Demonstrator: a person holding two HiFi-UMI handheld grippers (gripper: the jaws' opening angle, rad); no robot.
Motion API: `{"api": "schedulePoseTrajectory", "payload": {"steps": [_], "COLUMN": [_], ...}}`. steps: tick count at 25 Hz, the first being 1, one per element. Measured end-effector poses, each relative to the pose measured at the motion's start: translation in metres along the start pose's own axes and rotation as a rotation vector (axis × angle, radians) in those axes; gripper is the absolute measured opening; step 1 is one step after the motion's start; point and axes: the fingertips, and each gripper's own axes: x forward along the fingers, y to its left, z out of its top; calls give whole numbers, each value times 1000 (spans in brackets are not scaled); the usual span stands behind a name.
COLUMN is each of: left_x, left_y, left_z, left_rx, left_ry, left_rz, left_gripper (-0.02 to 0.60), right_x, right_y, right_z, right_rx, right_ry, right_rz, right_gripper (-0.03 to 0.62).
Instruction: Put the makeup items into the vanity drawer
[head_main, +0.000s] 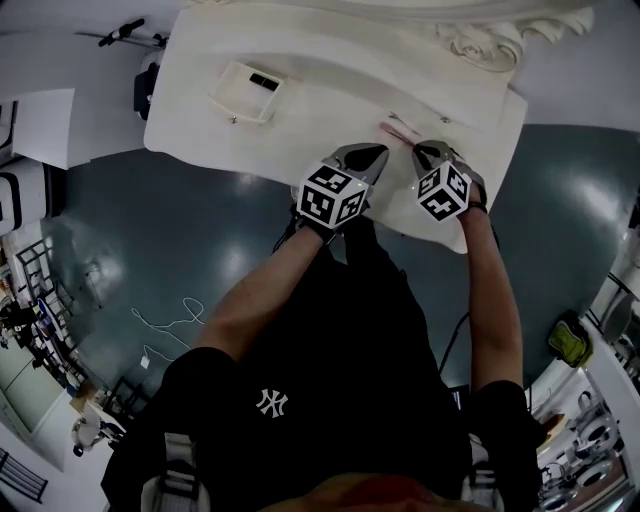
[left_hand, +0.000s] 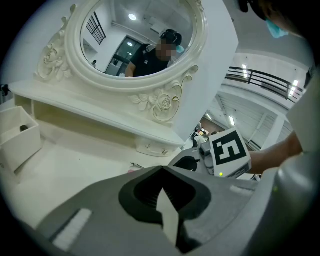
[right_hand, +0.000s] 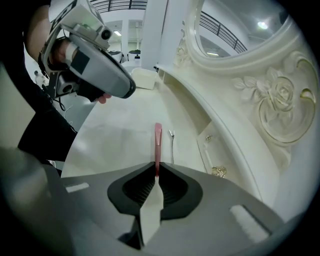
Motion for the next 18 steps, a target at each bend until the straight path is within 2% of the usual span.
{"api": "schedulePoseTrajectory", "payload": {"steps": [10,18], "left_x": [-27,-73], "left_y": [2,29], "left_z": [10,23], "left_rx": [19,11], "left_ry": [-43,-96], "left_rz": [18,63], "left_gripper": [0,0], "right_x": [-24,-28], "right_y": [16,30], "right_z": [43,119], "right_rx": [85,132], "right_ry": [-118,-225], "right_rz": [-21,-23], "right_gripper": [49,26]}}
